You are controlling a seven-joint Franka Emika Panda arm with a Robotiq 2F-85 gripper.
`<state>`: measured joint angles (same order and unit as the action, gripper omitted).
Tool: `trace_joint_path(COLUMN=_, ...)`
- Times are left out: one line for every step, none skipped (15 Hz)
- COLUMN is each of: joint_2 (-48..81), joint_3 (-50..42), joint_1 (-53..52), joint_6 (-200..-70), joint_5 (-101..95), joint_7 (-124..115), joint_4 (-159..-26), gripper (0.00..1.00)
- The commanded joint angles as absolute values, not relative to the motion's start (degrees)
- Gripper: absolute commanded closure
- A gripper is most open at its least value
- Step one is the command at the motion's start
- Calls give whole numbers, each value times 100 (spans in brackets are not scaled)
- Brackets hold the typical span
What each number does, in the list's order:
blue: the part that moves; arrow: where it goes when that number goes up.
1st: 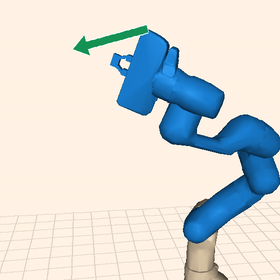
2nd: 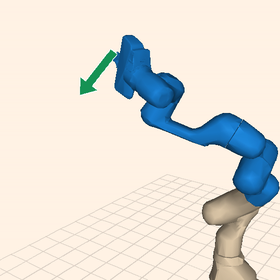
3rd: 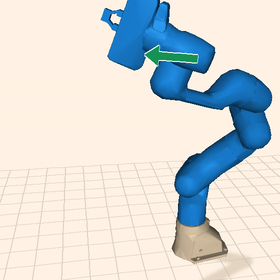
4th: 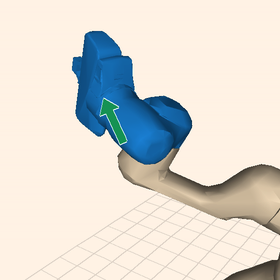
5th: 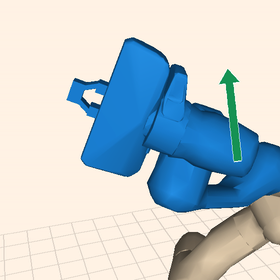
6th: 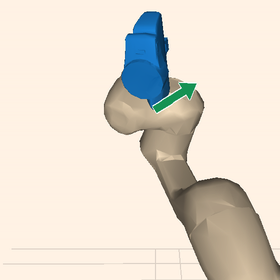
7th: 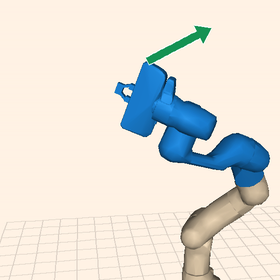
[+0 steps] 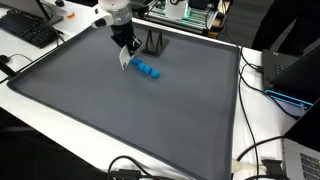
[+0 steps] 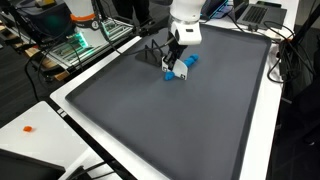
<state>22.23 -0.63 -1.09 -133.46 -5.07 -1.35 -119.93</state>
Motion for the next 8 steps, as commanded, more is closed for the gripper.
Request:
trace_joint_path(joint_2=2353, joint_3=-234, joint_1=-162, joint_6=-13421, joint_5=-804, joint_7=-353, joint_4=-12117, gripper=99)
trace_joint_path(joint_2=2357, joint_3=-242, joint_1=-162, joint_6=-13414, joint_5=-822, joint_7=-373, joint_4=-12115, gripper=99)
trace_joint_path(joint_2=2351, joint_3=-201, joint_1=-129, joint_6=-13418, joint_5=-716, joint_7=-326, joint_4=-12111, gripper=99)
trace_joint_path(joint_2=2326, joint_3=-166, joint_1=-110, joint_6=-13413, joint_5=-626, joint_7=-310, joint_4=-12101, gripper=99)
trace_joint_path(joint_2=2297, joint_3=-130, joint_1=-89, joint_6=-13389, joint_5=-531, joint_7=-284, joint_4=-12088, gripper=99)
trace_joint_path(joint_2=2235, joint_3=-101, joint_1=-69, joint_6=-13363, joint_5=-429, joint_7=-271, joint_4=-12077, gripper=99)
trace_joint_path(joint_2=2177, joint_3=-75, joint_1=-46, joint_6=-13307, joint_5=-324, joint_7=-246, joint_4=-12059, gripper=99)
trace_joint_path(joint_2=2121, joint_3=-73, joint_1=-35, joint_6=-13249, joint_5=-263, joint_7=-244, joint_4=-12047, gripper=99)
